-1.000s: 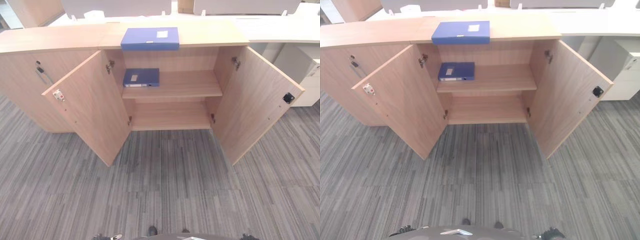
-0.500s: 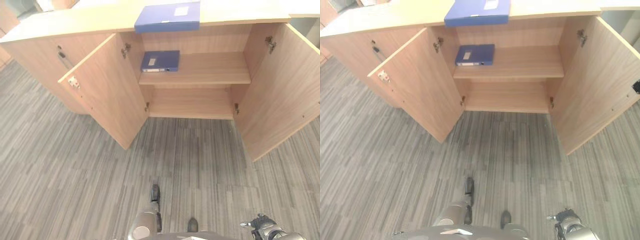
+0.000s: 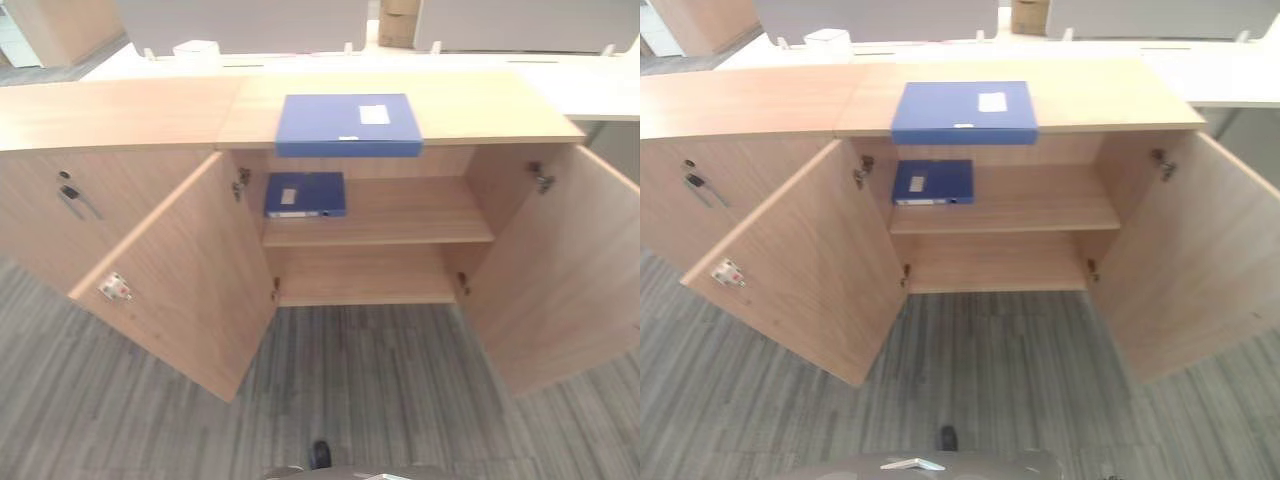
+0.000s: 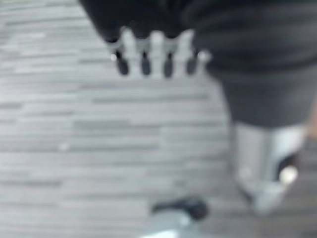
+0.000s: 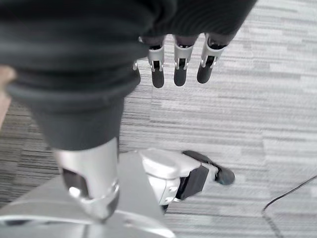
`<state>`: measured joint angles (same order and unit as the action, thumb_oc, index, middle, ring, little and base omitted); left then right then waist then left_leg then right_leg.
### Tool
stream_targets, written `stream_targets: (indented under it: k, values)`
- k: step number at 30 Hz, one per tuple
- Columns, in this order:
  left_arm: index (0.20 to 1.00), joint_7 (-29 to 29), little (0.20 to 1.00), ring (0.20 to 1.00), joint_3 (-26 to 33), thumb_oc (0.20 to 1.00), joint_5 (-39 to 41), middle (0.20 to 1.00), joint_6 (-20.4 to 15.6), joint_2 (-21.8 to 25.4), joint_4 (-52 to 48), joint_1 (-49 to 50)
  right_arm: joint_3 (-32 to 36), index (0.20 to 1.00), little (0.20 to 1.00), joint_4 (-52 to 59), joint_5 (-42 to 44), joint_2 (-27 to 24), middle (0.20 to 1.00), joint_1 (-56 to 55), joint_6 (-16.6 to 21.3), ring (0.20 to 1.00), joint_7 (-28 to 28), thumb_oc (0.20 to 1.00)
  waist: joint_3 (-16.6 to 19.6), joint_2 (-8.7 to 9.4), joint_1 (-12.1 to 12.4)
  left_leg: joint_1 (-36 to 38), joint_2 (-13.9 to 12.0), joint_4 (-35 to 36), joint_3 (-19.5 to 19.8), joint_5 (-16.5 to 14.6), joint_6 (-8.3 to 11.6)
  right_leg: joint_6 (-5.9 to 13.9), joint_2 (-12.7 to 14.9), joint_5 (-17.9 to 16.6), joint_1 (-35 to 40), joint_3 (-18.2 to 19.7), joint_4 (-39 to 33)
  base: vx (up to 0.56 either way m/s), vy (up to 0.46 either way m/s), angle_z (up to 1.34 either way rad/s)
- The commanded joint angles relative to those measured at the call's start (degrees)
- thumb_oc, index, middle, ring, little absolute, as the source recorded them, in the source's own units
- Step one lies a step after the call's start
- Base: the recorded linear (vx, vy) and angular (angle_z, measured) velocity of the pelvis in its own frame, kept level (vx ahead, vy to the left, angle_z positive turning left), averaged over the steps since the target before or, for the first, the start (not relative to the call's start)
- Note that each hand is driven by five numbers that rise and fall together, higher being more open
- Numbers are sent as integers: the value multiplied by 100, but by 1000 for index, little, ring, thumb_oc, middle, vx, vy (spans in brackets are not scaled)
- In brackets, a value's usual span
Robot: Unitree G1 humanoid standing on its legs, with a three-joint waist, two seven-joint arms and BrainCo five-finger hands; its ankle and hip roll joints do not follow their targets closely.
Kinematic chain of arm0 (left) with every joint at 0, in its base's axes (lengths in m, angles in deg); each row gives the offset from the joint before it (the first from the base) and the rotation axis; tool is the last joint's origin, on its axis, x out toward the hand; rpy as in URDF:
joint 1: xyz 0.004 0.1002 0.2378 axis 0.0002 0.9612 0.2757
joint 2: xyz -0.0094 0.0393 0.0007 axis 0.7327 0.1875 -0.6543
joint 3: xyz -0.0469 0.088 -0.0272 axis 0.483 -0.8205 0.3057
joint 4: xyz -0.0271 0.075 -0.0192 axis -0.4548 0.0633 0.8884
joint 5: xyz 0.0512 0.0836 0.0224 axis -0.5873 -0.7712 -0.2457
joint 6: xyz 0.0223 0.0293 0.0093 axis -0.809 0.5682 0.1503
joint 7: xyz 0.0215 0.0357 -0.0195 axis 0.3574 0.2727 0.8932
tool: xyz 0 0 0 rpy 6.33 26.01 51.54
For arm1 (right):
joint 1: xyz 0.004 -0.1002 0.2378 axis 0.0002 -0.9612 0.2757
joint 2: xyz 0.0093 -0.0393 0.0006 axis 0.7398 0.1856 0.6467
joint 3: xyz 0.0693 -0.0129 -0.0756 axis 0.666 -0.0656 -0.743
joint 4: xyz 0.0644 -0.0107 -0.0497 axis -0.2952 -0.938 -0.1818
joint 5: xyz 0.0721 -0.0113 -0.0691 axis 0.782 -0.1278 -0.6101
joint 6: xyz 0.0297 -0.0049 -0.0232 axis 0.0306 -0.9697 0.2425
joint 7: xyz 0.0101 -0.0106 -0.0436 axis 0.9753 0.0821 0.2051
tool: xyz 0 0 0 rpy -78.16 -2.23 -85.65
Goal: Put the empty folder in the office cabinet
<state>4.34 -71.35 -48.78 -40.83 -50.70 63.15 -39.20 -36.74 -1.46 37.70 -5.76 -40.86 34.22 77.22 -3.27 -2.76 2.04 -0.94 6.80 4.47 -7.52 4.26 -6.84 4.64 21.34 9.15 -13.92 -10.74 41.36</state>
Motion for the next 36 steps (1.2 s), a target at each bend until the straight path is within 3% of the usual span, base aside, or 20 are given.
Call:
stream_targets:
  k: [1,2,3,4,5,10,17,18,32,35,36]
  values:
    - [1000,171,1000,1000,306,1000,97,1000,-36,246,57,18,35,1000,1000,205,366,-233,1000,468,178,1000,-73,1000,-572,-113,-28,-207,-442,53,260,-158,530,224,-473,-1114,954,-170,-2457,108,-123,37]
    - [1000,171,1000,1000,307,1000,97,1000,-36,245,57,16,35,1000,1000,205,366,-234,1000,470,178,1000,-73,1000,-563,-125,-31,-220,-455,53,266,-152,533,218,-490,-1139,960,-182,-2492,174,-204,38]
    - [1000,194,1000,1000,298,1000,92,1000,-53,284,61,-29,15,1000,1000,219,391,-214,1000,477,182,1000,-87,1000,-610,-87,-88,-152,-466,53,309,-207,574,299,-635,-1157,871,-97,-3055,210,-210,39]
    - [1000,195,1000,1000,265,1000,-10,1000,-49,372,86,-106,59,1000,1000,209,478,-176,1000,400,196,1000,-96,1000,-627,54,-213,9,-427,53,420,-321,615,407,-920,-1099,1020,265,-3793,265,-260,24]
    - [1000,227,1000,1000,275,1000,-46,1000,-66,361,100,-89,87,1000,1000,144,515,-133,1000,351,177,1000,-97,1000,-600,109,-188,74,-436,53,424,-348,615,415,-998,-1105,1066,352,-3866,247,-244,44]
    - [1000,302,1000,1000,372,1000,-237,1000,-8,279,335,4,28,1000,1000,-64,460,-49,1000,91,144,1000,-31,1000,-345,244,-142,214,-564,53,520,-461,727,370,-1225,-1200,1562,229,-4553,135,-170,75]
    - [1000,260,1000,1000,436,1000,-516,1000,179,308,496,113,-5,1000,1000,-85,397,-50,1000,-63,133,1000,27,1000,-170,290,-152,437,-783,53,535,-538,865,270,-1414,-994,1873,232,-4636,116,-126,-7]
    - [1000,289,1000,1000,464,1000,-502,1000,58,380,484,194,29,1000,1000,-82,424,-81,1000,-78,148,1000,41,1000,-156,275,-154,452,-802,53,534,-550,881,250,-1426,-976,1889,219,-4636,54,-59,-23]
    - [1000,334,1000,1000,498,1000,461,1000,-256,377,-267,-17,24,1000,1000,154,629,-104,1000,-85,283,1000,-113,1000,-212,248,-196,514,-1063,53,539,-519,1095,142,-1622,-839,1953,113,-4636,38,-66,-7]
    - [1000,394,1000,1000,466,1000,572,1000,-80,447,-323,-485,-72,1000,1000,181,547,-145,1000,-69,307,1000,-96,1000,-213,235,-277,529,-1140,53,477,-506,1150,139,-1672,-820,1925,145,-4636,25,-135,4]
    - [1000,463,1000,1000,238,1000,1018,1000,-411,355,-915,-578,-100,1000,1000,262,508,-141,1000,-115,317,1000,-166,1000,-217,219,-397,564,-1214,53,378,-531,1190,120,-1730,-835,1876,262,-4636,13,-111,1]
